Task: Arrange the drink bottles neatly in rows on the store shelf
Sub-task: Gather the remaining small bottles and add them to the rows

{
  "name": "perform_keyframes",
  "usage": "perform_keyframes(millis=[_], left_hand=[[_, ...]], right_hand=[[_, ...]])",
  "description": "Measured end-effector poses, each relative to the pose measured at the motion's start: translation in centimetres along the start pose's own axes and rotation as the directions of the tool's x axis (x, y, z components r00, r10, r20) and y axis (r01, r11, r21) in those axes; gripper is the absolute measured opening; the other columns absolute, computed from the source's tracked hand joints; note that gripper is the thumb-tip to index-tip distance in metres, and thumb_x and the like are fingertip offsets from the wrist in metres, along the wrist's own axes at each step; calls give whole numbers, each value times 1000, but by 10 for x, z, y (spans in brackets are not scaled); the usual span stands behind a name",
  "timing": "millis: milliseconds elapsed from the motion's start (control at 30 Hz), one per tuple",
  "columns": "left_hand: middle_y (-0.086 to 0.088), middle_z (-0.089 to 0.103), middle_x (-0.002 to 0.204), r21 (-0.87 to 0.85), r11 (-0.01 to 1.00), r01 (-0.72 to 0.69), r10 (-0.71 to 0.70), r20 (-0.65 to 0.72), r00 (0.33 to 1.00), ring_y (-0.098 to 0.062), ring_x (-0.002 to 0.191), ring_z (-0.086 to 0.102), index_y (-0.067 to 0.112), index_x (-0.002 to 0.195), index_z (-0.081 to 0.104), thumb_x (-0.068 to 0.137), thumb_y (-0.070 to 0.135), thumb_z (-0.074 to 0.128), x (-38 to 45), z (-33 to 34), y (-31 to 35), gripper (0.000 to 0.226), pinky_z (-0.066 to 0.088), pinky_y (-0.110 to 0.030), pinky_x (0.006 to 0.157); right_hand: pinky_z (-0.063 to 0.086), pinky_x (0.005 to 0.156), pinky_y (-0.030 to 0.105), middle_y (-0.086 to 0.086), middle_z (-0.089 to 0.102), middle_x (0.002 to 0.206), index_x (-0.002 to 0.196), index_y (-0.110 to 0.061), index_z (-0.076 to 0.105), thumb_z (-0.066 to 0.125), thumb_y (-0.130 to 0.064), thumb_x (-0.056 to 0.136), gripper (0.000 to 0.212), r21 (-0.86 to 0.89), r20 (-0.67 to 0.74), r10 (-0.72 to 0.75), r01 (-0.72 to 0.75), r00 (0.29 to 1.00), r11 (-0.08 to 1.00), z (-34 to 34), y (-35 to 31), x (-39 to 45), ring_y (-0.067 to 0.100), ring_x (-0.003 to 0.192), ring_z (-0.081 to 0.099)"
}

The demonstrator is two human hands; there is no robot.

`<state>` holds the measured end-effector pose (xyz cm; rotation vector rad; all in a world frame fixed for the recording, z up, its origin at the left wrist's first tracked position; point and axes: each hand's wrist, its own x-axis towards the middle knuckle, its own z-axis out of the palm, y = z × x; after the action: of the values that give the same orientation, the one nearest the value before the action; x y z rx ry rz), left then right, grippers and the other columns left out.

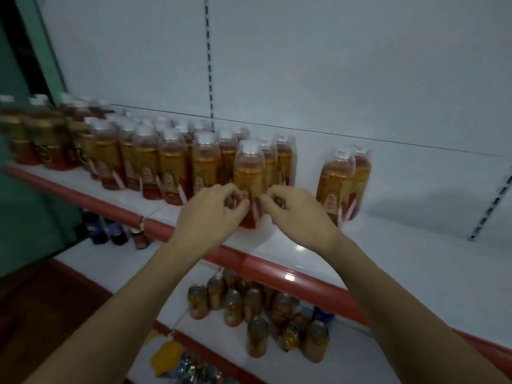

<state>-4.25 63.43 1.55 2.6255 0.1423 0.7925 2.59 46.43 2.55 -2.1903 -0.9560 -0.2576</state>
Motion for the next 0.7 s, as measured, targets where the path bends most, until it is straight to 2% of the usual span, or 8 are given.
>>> perform_keyframes(millis=[100,233,333,433,567,700], left_hand=[[12,60,81,187,971,150,-152,-4,988,-6,74,54,27,84,63,94,50,52,-29,-26,-30,27,40,-28,57],[8,61,74,339,891,304,-317,-15,948,-8,66,56,26,75,62,95,49,51,-64,-67,-74,32,46,-28,57],[4,61,68,350,854,384,-385,-69,920,-13,61,56,21,70,62,95,49,52,-85,-93,-105,38,40,-26,52],[-2,59,64,349,831,434,-424,-109,899,-18,59,57,15,66,59,94,47,53,-103,-108,-143,43,35,-28,50],[1,56,59,322,815,482,-460,-147,876,-15,56,53,18,62,53,94,48,53,-117,-131,-210,44,34,-26,48],[4,59,65,302,817,491,-468,-152,871,-11,59,54,22,69,59,95,49,52,-125,-159,-293,38,35,-26,49]], right_hand=[[45,58,38,-1,58,64,70,-17,57,49,-37,104,41,-24,95,-64,67,993,997,32,-25,7,19,63,57],[46,60,38,1,54,62,61,-18,47,48,-33,103,44,-40,206,-134,145,969,989,80,-64,16,25,64,57],[43,56,37,2,53,62,60,-15,47,47,-34,103,48,-59,303,-177,203,936,977,114,-91,27,26,64,56],[32,52,32,-4,47,60,58,-20,43,47,-35,104,48,-70,358,-222,264,907,962,148,-125,45,21,60,51],[40,57,34,1,59,71,67,-17,51,45,-38,105,43,-45,400,-313,359,862,932,208,-185,68,22,66,57],[32,52,34,2,51,62,62,-19,42,45,-33,105,45,50,407,-337,348,849,936,286,-233,90,19,57,48]])
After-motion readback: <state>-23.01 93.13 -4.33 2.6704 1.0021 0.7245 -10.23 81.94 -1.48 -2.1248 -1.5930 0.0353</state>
